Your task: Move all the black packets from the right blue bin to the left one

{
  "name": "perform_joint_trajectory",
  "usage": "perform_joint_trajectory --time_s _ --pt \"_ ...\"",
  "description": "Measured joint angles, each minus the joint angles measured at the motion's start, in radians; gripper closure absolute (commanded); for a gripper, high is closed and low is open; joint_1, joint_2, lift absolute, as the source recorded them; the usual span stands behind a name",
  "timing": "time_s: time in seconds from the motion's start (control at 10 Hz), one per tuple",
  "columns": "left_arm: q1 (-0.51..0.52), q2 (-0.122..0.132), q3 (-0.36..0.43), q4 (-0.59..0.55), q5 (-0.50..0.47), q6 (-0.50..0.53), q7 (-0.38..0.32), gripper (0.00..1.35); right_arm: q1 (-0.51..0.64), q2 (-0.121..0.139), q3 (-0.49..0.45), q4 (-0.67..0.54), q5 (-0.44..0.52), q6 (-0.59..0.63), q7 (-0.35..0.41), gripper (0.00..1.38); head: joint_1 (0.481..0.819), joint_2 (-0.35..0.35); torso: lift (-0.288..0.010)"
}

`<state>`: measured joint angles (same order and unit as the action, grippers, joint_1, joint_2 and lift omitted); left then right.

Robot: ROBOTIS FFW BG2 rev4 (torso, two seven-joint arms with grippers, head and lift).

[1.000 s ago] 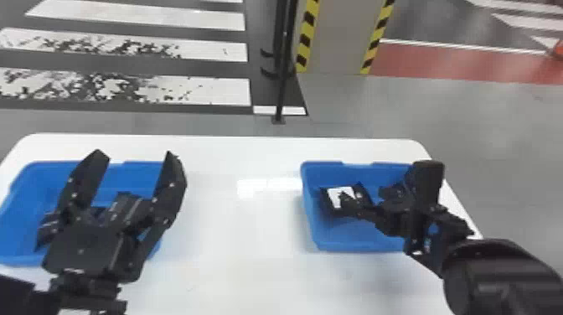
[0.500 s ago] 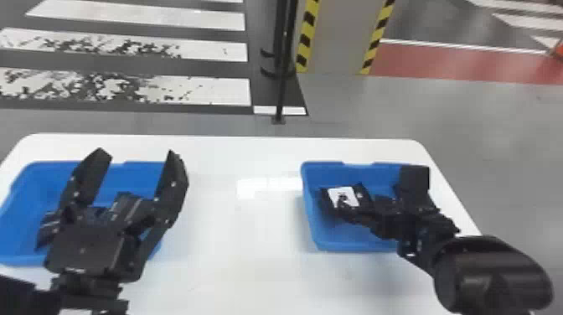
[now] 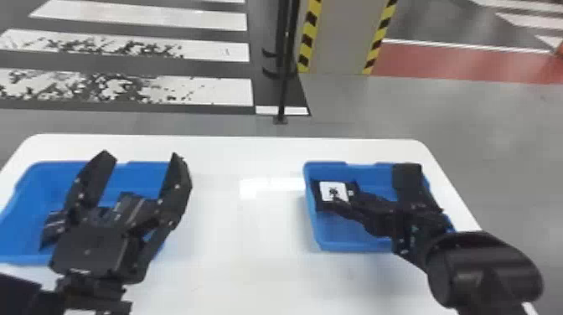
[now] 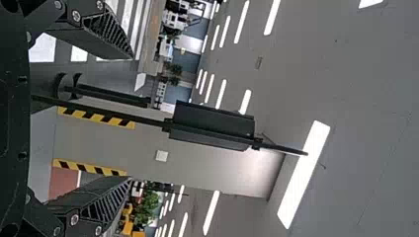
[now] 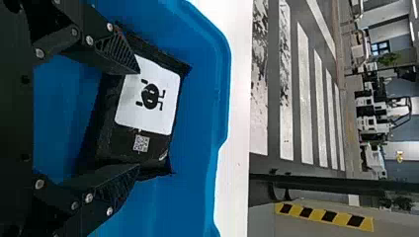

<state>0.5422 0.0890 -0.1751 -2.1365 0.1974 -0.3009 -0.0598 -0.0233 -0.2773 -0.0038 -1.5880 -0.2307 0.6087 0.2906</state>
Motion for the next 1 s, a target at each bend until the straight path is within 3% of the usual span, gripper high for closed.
perform_joint_trajectory --time_s 0.1,0.3,0.4,0.5,0.6,0.8,1.0 --pt "0.001 0.0 0.001 0.0 0.0 0.001 0.0 0.18 -0.011 0.0 0.007 0.007 -0.007 0.021 -0.006 0.65 0.695 -0.135 -0.14" --pt "0.002 0.0 0.004 0.0 0.0 0.002 0.0 0.18 -0.031 -0.003 0.018 0.028 -0.03 0.057 -0.015 0.87 0.695 -0.13 -0.14" --pt "0.003 -0.001 0.006 0.0 -0.001 0.003 0.0 0.18 -0.045 -0.005 0.027 0.051 -0.054 0.062 -0.019 0.9 0.695 -0.126 -0.14" --pt "0.004 -0.002 0.008 0.0 -0.003 0.004 0.0 0.18 -0.053 -0.007 0.034 0.07 -0.078 0.047 -0.019 1.16 0.695 -0.119 -0.14" --pt "0.006 -0.004 0.011 0.0 -0.004 0.004 0.0 0.18 -0.053 -0.008 0.036 0.078 -0.102 0.016 -0.023 1.22 0.695 -0.114 -0.14" --pt "0.008 -0.005 0.014 0.0 -0.005 -0.001 0.0 0.18 -0.026 -0.005 0.036 0.07 -0.181 -0.055 -0.034 1.24 0.695 -0.098 -0.14" --pt "0.008 -0.005 0.014 0.0 -0.006 -0.009 0.0 0.18 0.048 0.01 -0.004 -0.024 -0.207 -0.104 -0.039 1.24 0.695 -0.096 -0.14"
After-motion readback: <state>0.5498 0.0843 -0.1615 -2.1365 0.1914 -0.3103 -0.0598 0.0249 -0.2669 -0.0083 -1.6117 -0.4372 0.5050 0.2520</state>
